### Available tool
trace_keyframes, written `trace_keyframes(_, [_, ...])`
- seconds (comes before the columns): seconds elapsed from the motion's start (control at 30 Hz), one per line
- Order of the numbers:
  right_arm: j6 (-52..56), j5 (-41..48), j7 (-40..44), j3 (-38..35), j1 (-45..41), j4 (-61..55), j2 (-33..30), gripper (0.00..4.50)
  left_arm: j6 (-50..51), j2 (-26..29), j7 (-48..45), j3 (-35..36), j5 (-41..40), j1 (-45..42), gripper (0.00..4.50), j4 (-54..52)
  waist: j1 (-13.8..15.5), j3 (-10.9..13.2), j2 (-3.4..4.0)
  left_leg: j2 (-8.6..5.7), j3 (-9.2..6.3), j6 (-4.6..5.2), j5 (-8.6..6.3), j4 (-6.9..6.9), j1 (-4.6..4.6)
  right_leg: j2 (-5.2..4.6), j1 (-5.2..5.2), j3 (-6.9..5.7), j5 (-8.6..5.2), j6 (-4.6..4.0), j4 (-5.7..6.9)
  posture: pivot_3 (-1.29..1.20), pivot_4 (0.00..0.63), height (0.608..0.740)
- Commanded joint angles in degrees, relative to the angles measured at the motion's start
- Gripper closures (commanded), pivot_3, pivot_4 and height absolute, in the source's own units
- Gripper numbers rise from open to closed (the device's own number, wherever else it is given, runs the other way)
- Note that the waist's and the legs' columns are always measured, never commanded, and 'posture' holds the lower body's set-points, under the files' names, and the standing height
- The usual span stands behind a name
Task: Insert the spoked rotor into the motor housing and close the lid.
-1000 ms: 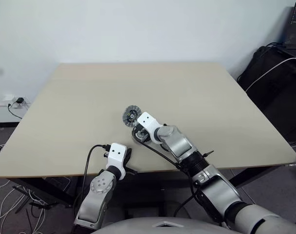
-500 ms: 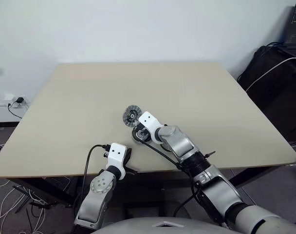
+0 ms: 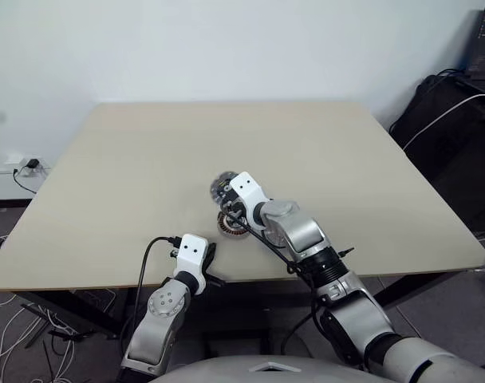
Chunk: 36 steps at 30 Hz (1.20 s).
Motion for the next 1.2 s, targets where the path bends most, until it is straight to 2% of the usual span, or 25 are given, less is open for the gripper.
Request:
trace_keyframes(0.03, [-0.11,-0.11,-0.02,0.59,-0.71,-1.35,-0.51,4.48,-0.95,-0.27,-0.33,-0.18,-0.37,-0.73,4.50,-0.97,-0.02,0.00,0.00,0.00,0.00,0.00,0.00,0.00,0.00,0.00,0.00,0.00,0.00,0.00,0.00,0.00,0.000,0.740])
trace_keyframes(0.4, [0.07,-0.21,2.32,4.67,-0.39,-1.78,-3.02,4.48,-0.82,-0.43,-0.40,-0.04,-0.39,-0.79,4.50,-0.90,-0.01,0.00,0.00,0.00,0.00,0.00,0.00,0.00,0.00,0.00,0.00,0.00,0.00,0.00,0.00,0.00,0.000,0.740])
trace_keyframes(0.5, [-0.02,-0.12,2.25,4.79,-0.52,-1.47,-3.08,3.94,-0.88,-0.52,-0.36,-0.06,-0.37,-0.87,4.50,-0.79,-0.01,0.00,0.00,0.00,0.00,0.00,0.00,0.00,0.00,0.00,0.00,0.00,0.00,0.00,0.00,0.00,0.000,0.740])
trace_keyframes(0.63, [-0.26,-0.58,1.34,4.70,-0.80,-0.79,-2.88,2.63,-1.01,-0.56,-0.32,-0.08,-0.33,-0.93,4.50,-0.66,-0.02,0.00,0.00,0.00,0.00,0.00,0.00,0.00,0.00,0.00,0.00,0.00,0.00,0.00,0.00,0.00,0.000,0.740])
trace_keyframes(1.2, [-1.98,-1.01,1.11,4.75,-3.08,6.65,-2.28,2.63,-1.44,-0.84,-0.06,0.00,-0.30,-1.22,4.50,-0.25,-0.03,0.00,0.00,0.00,0.00,0.00,0.00,0.00,0.02,0.00,0.01,0.00,0.00,0.00,0.00,0.00,0.000,0.740])
